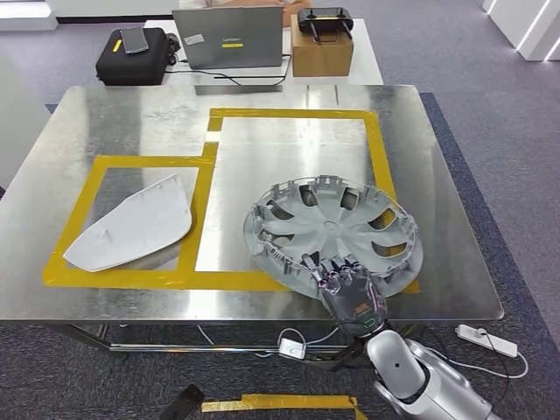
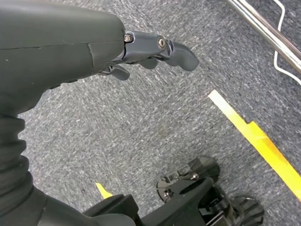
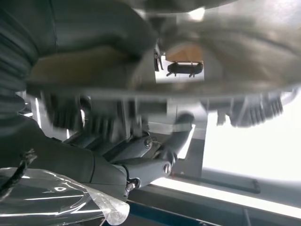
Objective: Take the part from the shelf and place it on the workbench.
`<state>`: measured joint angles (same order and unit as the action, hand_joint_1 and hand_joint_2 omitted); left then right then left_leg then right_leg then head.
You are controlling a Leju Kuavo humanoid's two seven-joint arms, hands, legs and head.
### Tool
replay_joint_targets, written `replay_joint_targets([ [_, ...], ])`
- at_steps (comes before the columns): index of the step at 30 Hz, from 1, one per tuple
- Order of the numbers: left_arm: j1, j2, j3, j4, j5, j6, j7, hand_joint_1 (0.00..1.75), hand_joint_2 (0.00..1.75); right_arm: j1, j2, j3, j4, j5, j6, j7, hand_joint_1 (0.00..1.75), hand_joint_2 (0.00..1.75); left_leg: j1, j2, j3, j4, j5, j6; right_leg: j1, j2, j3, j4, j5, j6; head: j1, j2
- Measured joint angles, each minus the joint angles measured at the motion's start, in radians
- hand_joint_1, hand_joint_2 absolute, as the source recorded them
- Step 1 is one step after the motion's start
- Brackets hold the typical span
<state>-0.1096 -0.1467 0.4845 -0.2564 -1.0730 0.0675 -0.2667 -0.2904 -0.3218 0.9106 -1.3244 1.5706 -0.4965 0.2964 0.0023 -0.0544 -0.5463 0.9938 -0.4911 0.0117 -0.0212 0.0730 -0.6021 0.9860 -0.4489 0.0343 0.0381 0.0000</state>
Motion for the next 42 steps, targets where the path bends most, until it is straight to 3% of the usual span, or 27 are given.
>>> replay_joint_targets([
  [3, 0.000, 0.001, 0.000, 0.000, 0.003, -0.006, 0.000, 0.00, 1.75, 0.002, 0.002, 0.000, -0.003, 0.001, 0.000, -0.011, 0.00, 0.00, 0.000, 0.000, 0.000, 0.000, 0.000, 0.000, 0.000, 0.000, 0.000, 0.000, 0.000, 0.000, 0.000, 0.000],
  [7, 0.000, 0.002, 0.000, 0.000, 0.004, -0.015, 0.002, 0.00, 0.00, 0.004, 0.004, -0.001, -0.004, 0.001, 0.000, -0.018, 0.00, 0.00, 0.000, 0.000, 0.000, 0.000, 0.000, 0.000, 0.000, 0.000, 0.000, 0.000, 0.000, 0.000, 0.000, 0.000],
  [29, 0.001, 0.010, 0.000, 0.000, 0.015, -0.039, 0.016, 0.00, 0.00, 0.027, 0.055, -0.074, -0.004, 0.000, -0.003, -0.068, 0.00, 0.00, 0.000, 0.000, 0.000, 0.000, 0.000, 0.000, 0.000, 0.000, 0.000, 0.000, 0.000, 0.000, 0.000, 0.000],
  [31, 0.001, 0.010, 0.001, 0.000, 0.015, -0.035, 0.016, 0.00, 0.00, 0.024, 0.051, -0.076, -0.014, 0.000, -0.011, -0.014, 0.00, 0.00, 0.000, 0.000, 0.000, 0.000, 0.000, 0.000, 0.000, 0.000, 0.000, 0.000, 0.000, 0.000, 0.000, 0.000],
  [36, 0.002, 0.011, 0.001, 0.000, 0.016, -0.025, 0.015, 0.00, 0.00, -0.051, -0.008, -0.014, -0.076, 0.000, -0.040, 0.225, 0.00, 0.00, 0.000, 0.000, 0.001, 0.000, 0.000, 0.000, 0.000, 0.001, 0.000, 0.000, 0.001, 0.000, 0.000, 0.000],
  [42, 0.004, 0.012, 0.001, 0.000, 0.015, -0.013, 0.014, 0.00, 0.00, -0.111, -0.068, 0.048, -0.162, 0.002, -0.049, 0.272, 0.00, 0.00, 0.000, 0.000, 0.001, 0.000, 0.000, 0.000, 0.000, 0.001, 0.000, 0.000, 0.001, 0.000, 0.000, 0.000],
])
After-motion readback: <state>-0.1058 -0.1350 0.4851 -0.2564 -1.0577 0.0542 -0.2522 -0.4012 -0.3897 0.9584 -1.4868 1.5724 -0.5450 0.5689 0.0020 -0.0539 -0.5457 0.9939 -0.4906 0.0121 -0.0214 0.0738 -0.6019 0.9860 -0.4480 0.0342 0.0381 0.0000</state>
